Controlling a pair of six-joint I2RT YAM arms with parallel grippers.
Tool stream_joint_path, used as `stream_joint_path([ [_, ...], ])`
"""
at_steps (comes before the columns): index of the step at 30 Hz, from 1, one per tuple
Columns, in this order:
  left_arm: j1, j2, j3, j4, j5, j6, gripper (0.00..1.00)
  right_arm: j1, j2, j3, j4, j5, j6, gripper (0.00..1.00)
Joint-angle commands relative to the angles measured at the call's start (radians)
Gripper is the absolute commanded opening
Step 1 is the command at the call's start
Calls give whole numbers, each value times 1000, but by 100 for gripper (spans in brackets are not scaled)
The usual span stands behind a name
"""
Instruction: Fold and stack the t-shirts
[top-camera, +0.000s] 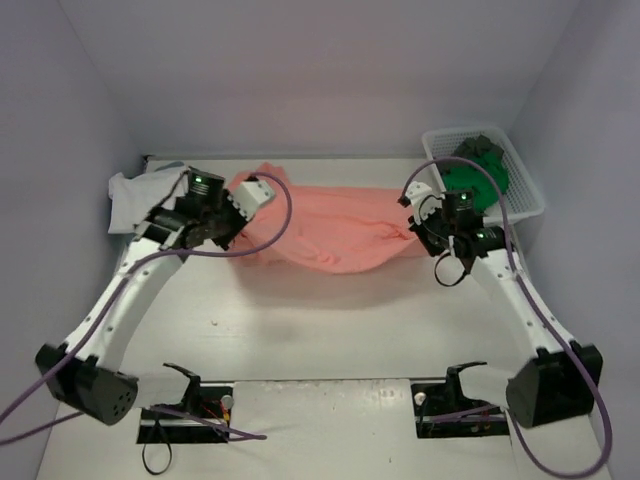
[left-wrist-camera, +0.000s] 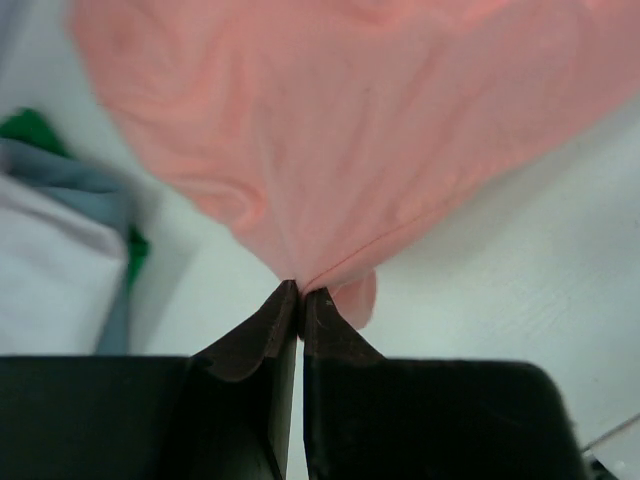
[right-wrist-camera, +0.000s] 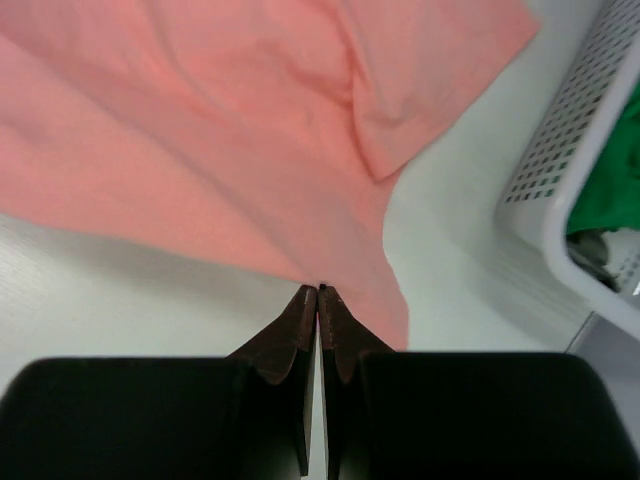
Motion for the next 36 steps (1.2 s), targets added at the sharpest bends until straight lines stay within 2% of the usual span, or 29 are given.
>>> stream_joint_path([
  [1,43,-113,161,-135,30,21,0,4,-167,76,-22,-87,-1,0],
  [4,43,-163,237,-196,27,17,0,2,-284,100,-28,-104,20,0],
  [13,43,-364,313,-274,9,24,0,-10,-560,209,-51,-110,59,0],
  [16,57,-421,348,-270,-10,28,0,-49,-582,258,-51,-130,63,0],
  [20,78,-464,411,-169,-106,30,0,-56,-570,307,-19,-100,98,0],
  [23,86,-466,455,-118,-119,16,0,-64,-573,333,6,-80,112,0],
  [28,106,-449,538,-76,-70,-51,0,-75,-590,366,6,-89,117,0],
  [31,110,-423,598,-104,50,-82,0,-78,-591,378,10,-80,117,0],
  [36,112,-397,546,-98,139,-87,0,-76,-578,367,33,-86,105,0],
])
